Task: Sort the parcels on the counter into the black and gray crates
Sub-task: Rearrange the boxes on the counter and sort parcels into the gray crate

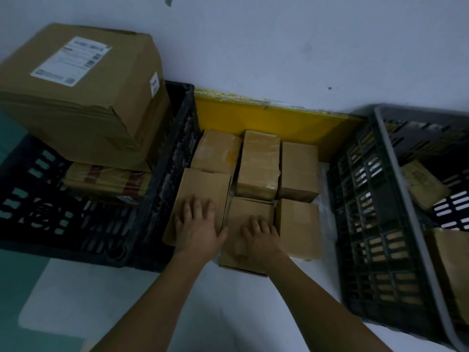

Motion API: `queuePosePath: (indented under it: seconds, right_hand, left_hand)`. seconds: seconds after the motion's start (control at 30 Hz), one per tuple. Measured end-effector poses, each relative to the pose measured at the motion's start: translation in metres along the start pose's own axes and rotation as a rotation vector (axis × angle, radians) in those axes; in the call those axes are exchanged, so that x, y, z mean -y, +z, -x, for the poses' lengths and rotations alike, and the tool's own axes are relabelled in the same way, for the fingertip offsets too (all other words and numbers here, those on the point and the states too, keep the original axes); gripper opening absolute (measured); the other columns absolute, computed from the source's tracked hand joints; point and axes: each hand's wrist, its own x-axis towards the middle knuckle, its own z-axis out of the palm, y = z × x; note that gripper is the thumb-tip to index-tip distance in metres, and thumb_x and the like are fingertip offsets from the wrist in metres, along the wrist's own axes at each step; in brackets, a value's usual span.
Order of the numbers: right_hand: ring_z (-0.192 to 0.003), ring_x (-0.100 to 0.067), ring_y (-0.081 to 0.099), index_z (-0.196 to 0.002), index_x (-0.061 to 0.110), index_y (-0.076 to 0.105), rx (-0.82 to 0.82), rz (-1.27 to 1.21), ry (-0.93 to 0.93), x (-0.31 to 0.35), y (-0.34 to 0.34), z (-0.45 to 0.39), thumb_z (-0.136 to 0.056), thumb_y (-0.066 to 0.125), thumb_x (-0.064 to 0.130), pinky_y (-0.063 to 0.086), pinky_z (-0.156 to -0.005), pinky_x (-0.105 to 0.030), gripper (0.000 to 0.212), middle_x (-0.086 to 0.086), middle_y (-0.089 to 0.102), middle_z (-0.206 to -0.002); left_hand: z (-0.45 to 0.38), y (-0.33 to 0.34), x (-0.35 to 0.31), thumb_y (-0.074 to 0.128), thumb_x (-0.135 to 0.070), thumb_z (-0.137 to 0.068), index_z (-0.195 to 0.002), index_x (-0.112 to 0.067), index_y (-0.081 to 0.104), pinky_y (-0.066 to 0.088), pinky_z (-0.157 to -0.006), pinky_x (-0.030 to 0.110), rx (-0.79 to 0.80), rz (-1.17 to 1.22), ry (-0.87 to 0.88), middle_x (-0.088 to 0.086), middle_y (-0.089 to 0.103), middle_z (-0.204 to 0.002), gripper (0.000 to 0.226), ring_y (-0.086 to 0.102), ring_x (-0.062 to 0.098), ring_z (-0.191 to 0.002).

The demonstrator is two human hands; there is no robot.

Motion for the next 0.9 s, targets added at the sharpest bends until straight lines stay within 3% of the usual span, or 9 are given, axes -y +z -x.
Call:
queuePosePath:
  seconds: [0.17,0.57,0.77,0.9]
  right_hand:
    - [-0.166,-0.041,-0.009,-0.173,0.02,0.006,-0.072,0.04,0.016,-0.008,-0.02,0.011,-0.106,0.042,0.068,0.005,-0.134,-0.056,0.091,-0.018,-0.008,-0.18]
    - [-0.167,-0.035,-0.003,-0.171,0.026,0.022,-0.566,0.07,0.225,-0.089,-0.082,0.104,-0.106,0.018,0.073,0.005,-0.133,-0.053,0.081,-0.012,0.005,-0.181]
    - [-0.167,-0.032,0.001,-0.172,0.027,0.02,-0.738,0.022,0.349,-0.157,-0.108,0.175,-0.105,0.02,0.076,0.008,-0.135,-0.052,0.084,-0.009,0.007,-0.181]
    - [-0.167,-0.03,0.004,-0.172,0.026,0.02,-0.754,-0.057,0.392,-0.214,-0.094,0.209,-0.107,0.025,0.072,0.011,-0.134,-0.051,0.08,-0.007,0.011,-0.181]
  left_hand:
    - [0.0,-0.019,-0.006,0.028,-0.08,-0.098,-0.171,-0.026,0.002,0.009,-0.129,0.064,-0.06,0.009,0.019,0.013,-0.004,-0.179,0.094,-0.01,0.039,-0.164]
    - [0.002,-0.08,-0.085,0.017,-0.076,-0.103,-0.171,-0.026,0.012,0.007,-0.131,0.061,-0.251,-0.028,0.165,0.012,0.005,-0.179,0.085,-0.002,0.038,-0.164]
    - [0.017,-0.1,-0.16,0.014,-0.078,-0.102,-0.172,-0.025,0.008,0.005,-0.131,0.061,-0.328,-0.016,0.297,0.012,0.002,-0.18,0.088,-0.004,0.037,-0.165]
    - [0.029,-0.102,-0.209,0.012,-0.078,-0.101,-0.172,-0.025,0.008,0.006,-0.132,0.06,-0.36,-0.013,0.364,0.012,0.003,-0.18,0.089,-0.002,0.036,-0.165]
